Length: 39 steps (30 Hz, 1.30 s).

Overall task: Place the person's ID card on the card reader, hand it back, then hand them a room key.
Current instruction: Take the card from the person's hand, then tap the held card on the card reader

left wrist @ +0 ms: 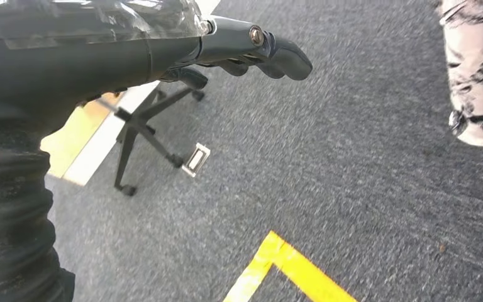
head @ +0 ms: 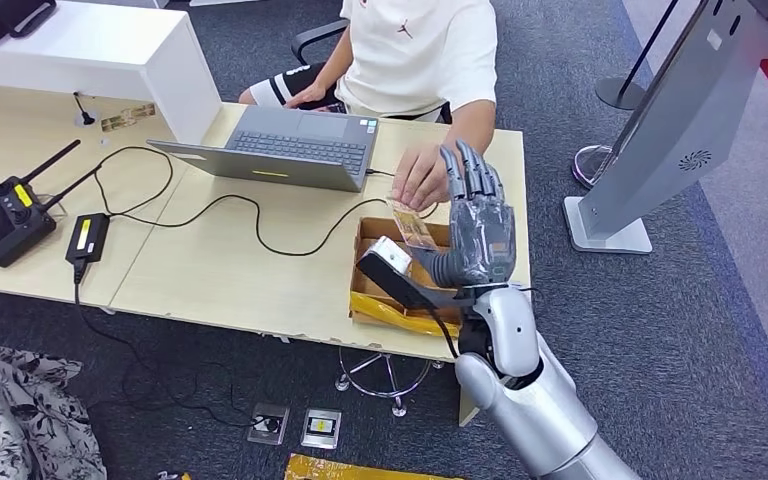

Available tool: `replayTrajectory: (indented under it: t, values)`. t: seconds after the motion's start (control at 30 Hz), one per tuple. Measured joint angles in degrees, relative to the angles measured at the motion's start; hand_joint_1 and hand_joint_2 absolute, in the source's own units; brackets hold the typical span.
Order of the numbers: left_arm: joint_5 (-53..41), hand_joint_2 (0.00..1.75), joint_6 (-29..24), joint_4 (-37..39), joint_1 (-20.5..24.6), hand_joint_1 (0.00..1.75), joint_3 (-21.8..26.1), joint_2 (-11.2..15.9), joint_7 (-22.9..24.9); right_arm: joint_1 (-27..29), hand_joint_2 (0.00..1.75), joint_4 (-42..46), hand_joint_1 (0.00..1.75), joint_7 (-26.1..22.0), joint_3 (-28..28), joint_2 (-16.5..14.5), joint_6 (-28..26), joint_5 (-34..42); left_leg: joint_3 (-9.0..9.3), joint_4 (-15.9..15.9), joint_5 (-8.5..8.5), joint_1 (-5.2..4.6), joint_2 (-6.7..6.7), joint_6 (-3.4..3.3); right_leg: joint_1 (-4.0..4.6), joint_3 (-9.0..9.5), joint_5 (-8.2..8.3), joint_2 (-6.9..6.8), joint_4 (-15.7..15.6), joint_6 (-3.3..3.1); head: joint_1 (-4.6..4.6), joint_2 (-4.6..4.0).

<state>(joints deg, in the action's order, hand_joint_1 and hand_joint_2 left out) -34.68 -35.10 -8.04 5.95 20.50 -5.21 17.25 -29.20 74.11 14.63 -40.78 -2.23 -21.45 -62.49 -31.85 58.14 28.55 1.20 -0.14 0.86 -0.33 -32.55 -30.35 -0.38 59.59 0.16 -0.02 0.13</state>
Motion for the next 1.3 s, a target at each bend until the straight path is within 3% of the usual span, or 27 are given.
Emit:
replayTrajectory:
  t: [0.13, 0.2, 0.27, 0.33, 0.4, 1.07, 1.3]
  values:
    - [-2.2, 1.75, 0.0, 0.0, 0.0, 0.0, 0.6, 0.1, -0.6, -0.7, 1.75, -1.1, 0.03, 4.5, -2.6, 1.6, 0.8, -3.2, 0.0, 0.0, 0.0, 0.0, 0.0, 0.0, 0.0, -0.01, 0.0, 0.02, 0.0, 0.0, 0.01, 0.0]
    - [-2.5, 1.75, 0.0, 0.0, 0.0, 0.0, 1.0, 0.2, -0.7, -1.0, 1.75, -1.5, 0.16, 5.2, -3.4, 2.2, 0.6, -3.7, 0.0, 0.0, 0.0, 0.0, 0.02, 0.0, 0.0, -0.02, 0.0, 0.04, 0.0, 0.0, 0.0, 0.0]
    - [-2.6, 1.75, 0.0, 0.0, 0.0, 0.0, 1.2, 0.2, -0.7, -1.2, 1.75, -1.9, 0.6, 5.6, -4.1, 2.8, 0.4, -3.9, 0.0, 0.0, 0.0, 0.0, 0.02, 0.0, 0.0, -0.02, 0.0, 0.05, 0.0, 0.0, 0.0, 0.0]
    - [-2.7, 1.75, 0.0, 0.0, 0.0, 0.0, 1.4, 0.2, -0.7, -1.3, 1.75, -2.2, 1.24, 5.7, -4.5, 3.2, 0.1, -4.1, 0.01, 0.0, 0.0, 0.0, 0.02, 0.0, 0.0, -0.02, 0.0, 0.05, 0.0, 0.0, 0.01, 0.0]
    - [-2.8, 1.75, 0.0, 0.0, 0.0, 0.0, 1.5, 0.3, -0.7, -1.4, 1.75, -2.6, 1.57, 5.8, -5.0, 3.5, -0.3, -4.2, 0.01, 0.0, 0.0, 0.0, 0.03, 0.0, 0.0, -0.03, 0.0, 0.06, 0.0, 0.0, 0.0, 0.0]
    - [-3.1, 1.75, -0.2, 0.0, 0.0, 0.0, 1.6, 0.3, 0.3, -2.1, 1.75, -3.2, 1.64, 5.5, -7.8, 4.8, -3.4, -5.0, 0.01, 0.0, 0.0, 0.0, 0.03, 0.0, 0.0, -0.02, 0.01, 0.06, 0.0, 0.0, -0.01, 0.0]
    - [-3.1, 1.75, -0.2, 0.0, 0.0, 0.0, 1.6, 0.3, -0.3, -1.9, 1.75, -3.2, 1.75, 8.2, -8.2, 5.7, -5.9, -4.5, 0.03, 0.0, 0.0, 0.0, 0.04, 0.0, -0.01, -0.04, 0.01, 0.07, 0.0, 0.0, 0.01, 0.0]
